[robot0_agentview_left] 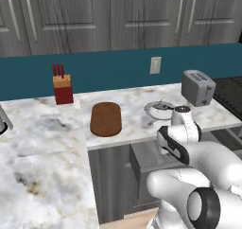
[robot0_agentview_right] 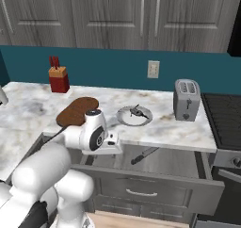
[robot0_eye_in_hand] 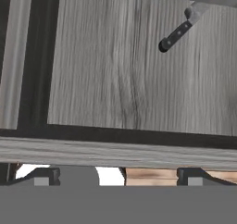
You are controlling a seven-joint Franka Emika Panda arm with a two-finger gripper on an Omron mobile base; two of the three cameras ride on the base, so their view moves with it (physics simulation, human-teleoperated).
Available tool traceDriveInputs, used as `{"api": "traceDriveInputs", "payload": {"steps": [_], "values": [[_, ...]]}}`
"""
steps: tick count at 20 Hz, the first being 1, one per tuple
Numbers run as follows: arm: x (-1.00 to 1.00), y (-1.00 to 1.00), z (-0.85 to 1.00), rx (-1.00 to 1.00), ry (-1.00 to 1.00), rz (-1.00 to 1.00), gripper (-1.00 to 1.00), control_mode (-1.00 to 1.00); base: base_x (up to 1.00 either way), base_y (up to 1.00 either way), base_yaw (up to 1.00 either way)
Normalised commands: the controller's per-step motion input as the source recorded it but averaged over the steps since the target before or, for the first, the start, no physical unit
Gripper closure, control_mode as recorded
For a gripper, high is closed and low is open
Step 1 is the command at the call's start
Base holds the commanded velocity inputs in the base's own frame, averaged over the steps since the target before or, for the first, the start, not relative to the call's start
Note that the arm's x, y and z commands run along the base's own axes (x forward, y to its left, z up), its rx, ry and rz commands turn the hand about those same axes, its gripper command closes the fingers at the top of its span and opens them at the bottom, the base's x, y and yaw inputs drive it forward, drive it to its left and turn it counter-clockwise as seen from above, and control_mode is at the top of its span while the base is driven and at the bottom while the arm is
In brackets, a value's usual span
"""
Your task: Pick up the knife from the drawer and place it on the cutting board. Then place the meat from the plate to the cutting board.
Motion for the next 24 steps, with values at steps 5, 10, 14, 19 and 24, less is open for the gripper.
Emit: {"api": "traceDriveInputs", "payload": {"steps": [5, 10, 14, 19, 24], "values": [[0.22, -0.09, -0.25, 0.06, 0.01, -0.02, -1.00, -1.00, 0.00, 0.00, 0.00], [0.28, -0.05, -0.27, 0.05, 0.00, -0.02, -1.00, -1.00, 0.00, 0.00, 0.00], [0.24, -0.05, -0.31, 0.03, 0.00, -0.02, -1.00, -1.00, 0.00, 0.00, 0.00], [0.15, -0.04, -0.29, 0.02, 0.00, -0.01, -1.00, -1.00, 0.00, 0.00, 0.00], [0.08, -0.02, -0.24, 0.00, 0.04, 0.00, -1.00, -1.00, 0.00, 0.00, 0.00]]}}
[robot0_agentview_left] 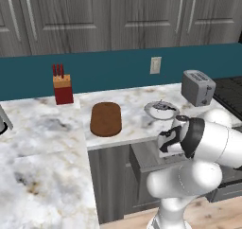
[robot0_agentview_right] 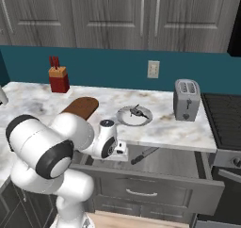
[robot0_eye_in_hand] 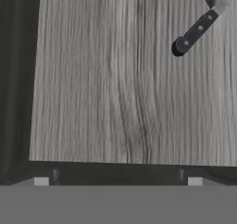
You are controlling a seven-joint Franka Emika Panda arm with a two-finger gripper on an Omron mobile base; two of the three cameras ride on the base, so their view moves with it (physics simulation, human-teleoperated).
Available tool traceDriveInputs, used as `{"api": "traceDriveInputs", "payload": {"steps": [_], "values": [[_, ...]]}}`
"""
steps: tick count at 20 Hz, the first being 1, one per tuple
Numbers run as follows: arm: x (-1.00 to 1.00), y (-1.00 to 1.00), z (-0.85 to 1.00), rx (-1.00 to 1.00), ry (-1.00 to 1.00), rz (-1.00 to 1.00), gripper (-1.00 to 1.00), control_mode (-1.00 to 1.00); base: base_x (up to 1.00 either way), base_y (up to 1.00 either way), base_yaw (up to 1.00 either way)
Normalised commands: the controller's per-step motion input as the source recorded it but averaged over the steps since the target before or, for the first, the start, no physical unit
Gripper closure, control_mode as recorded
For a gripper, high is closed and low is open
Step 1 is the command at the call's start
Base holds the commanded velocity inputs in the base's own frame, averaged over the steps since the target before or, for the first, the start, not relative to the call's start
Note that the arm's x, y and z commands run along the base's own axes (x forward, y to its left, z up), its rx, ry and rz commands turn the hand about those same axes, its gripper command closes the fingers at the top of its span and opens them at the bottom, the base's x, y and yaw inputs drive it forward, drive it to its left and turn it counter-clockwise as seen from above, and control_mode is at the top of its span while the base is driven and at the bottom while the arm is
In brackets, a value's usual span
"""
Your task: Pick up the knife from the drawer and place it on the cutting board. Then place the meat from the plate to the cutting board.
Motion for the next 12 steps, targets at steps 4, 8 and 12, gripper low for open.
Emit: {"api": "traceDriveInputs", "payload": {"steps": [4, 8, 12], "values": [[0.00, -0.05, -0.21, 0.00, 0.10, 0.00, -1.00, -1.00, 0.00, 0.00, 0.00], [0.00, -0.10, -0.25, 0.00, 0.10, 0.00, -1.00, -1.00, 0.00, 0.00, 0.00], [0.00, -0.17, -0.28, 0.00, 0.11, 0.00, -1.00, -1.00, 0.00, 0.00, 0.00]]}}
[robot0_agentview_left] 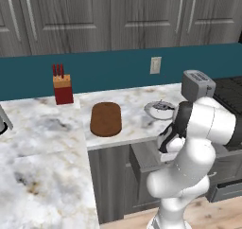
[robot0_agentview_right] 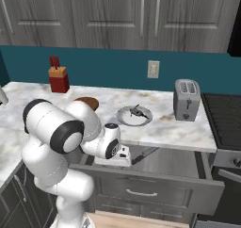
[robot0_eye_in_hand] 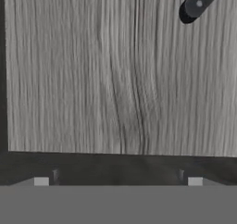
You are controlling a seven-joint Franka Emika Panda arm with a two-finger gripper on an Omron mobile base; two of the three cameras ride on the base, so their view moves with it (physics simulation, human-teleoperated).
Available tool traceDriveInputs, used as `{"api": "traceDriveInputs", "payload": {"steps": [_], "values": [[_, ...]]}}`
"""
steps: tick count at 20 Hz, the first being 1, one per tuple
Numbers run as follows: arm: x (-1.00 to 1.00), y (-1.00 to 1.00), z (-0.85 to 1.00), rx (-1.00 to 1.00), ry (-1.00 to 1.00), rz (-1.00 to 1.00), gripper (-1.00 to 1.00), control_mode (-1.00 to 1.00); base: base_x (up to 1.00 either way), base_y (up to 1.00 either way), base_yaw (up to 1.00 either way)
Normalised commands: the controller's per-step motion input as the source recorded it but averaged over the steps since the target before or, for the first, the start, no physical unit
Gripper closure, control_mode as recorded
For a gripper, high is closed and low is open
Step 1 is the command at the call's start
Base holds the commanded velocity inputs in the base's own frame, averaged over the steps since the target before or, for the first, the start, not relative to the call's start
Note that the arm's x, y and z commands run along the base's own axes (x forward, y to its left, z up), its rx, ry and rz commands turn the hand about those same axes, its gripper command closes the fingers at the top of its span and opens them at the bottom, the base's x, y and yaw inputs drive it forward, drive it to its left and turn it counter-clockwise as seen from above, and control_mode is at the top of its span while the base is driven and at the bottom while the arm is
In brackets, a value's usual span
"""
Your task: Pick up the knife from the drawer and place it on the cutting board. Then place the meat from the plate to the cutting board.
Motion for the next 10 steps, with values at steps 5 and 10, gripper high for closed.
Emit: {"api": "traceDriveInputs", "payload": {"steps": [5, 10], "values": [[-0.16, -0.18, -0.32, 0.00, 0.14, 0.00, -1.00, -1.00, 0.00, 0.00, 0.00], [-0.54, -0.31, -0.15, 0.03, 0.07, -0.02, -1.00, -1.00, 0.00, 0.00, 0.00]]}}
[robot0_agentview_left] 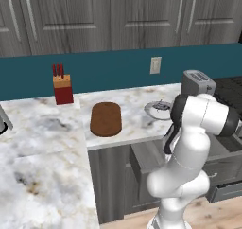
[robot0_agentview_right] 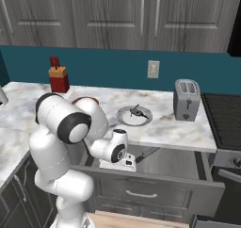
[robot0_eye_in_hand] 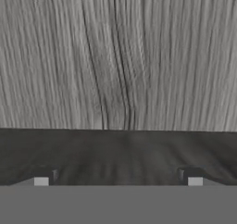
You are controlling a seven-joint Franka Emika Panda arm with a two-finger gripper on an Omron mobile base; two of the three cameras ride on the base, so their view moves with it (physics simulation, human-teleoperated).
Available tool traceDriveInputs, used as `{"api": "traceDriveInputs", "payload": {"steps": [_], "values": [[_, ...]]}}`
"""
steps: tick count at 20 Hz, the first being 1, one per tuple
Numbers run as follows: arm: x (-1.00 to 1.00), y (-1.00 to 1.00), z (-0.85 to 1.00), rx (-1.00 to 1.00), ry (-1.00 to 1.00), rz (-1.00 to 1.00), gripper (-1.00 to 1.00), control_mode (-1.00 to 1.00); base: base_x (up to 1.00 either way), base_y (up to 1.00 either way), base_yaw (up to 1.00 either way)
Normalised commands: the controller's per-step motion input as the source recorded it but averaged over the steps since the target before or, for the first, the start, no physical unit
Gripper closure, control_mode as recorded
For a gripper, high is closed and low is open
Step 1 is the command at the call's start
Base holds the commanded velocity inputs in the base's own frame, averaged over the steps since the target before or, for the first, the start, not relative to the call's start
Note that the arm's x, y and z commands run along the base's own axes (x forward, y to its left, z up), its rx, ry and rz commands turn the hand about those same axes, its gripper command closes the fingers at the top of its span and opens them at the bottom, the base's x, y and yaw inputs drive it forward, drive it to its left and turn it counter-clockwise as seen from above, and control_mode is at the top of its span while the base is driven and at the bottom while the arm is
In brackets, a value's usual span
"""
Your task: Pick up the knife from the drawer and place it on the cutting board. Then place the meat from the plate to the cutting board.
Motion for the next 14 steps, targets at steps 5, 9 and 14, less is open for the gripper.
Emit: {"api": "traceDriveInputs", "payload": {"steps": [5, 9, 14], "values": [[-0.82, -0.34, 0.00, 0.05, 0.00, -0.05, -1.00, -1.00, 0.00, 0.00, 0.00], [-0.85, -0.29, 0.00, 0.03, 0.00, -0.04, -1.00, -1.00, 0.00, 0.00, 0.00], [-0.78, -0.19, -0.11, 0.01, 0.00, -0.01, -1.00, -1.00, 0.00, 0.00, 0.00]]}}
